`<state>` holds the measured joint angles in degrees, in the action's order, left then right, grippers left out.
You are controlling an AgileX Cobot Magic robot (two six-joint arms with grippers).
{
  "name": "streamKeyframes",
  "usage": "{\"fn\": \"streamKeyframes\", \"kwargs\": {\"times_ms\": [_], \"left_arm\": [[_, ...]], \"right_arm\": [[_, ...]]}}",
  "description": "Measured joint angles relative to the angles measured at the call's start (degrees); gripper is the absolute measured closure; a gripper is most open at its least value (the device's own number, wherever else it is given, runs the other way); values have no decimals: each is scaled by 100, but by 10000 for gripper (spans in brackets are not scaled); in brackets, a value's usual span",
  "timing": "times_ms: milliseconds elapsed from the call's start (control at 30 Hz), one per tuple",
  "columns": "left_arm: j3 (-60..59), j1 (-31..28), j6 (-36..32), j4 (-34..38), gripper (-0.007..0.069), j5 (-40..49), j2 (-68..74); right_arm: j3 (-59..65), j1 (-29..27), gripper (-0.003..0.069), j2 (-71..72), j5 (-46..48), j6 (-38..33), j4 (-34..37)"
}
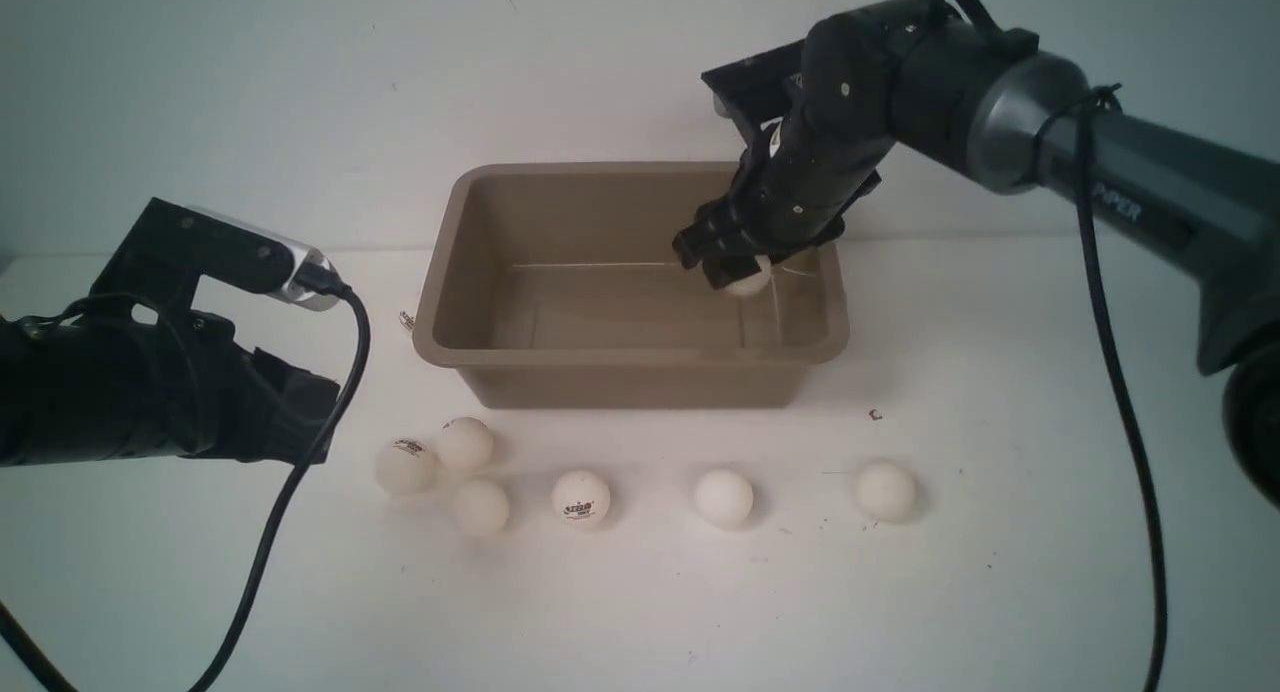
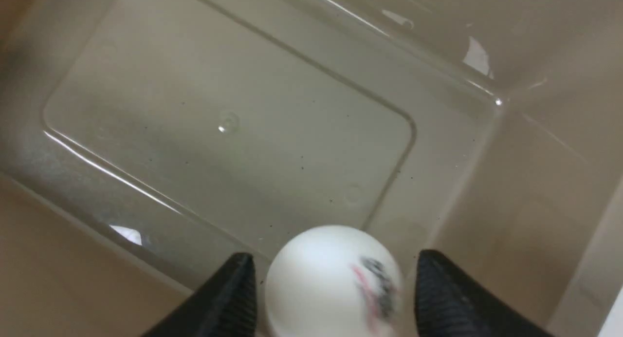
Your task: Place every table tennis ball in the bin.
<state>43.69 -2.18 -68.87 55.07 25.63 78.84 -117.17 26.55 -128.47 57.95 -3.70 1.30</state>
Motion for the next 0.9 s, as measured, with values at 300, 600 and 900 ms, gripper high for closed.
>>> {"fn": "streamKeyframes", "kwargs": {"times_ms": [300, 600, 900], "left_arm": [[0, 0, 0, 0, 510, 2, 0], [0, 0, 0, -16, 510, 181, 0], [0, 0, 0, -99, 510, 306, 0]], "right_arm": [[-5, 0, 213, 770, 775, -24, -865], [385, -134, 218, 1688, 1343, -114, -852], [3836, -180, 243, 3080, 262, -5, -582]]}}
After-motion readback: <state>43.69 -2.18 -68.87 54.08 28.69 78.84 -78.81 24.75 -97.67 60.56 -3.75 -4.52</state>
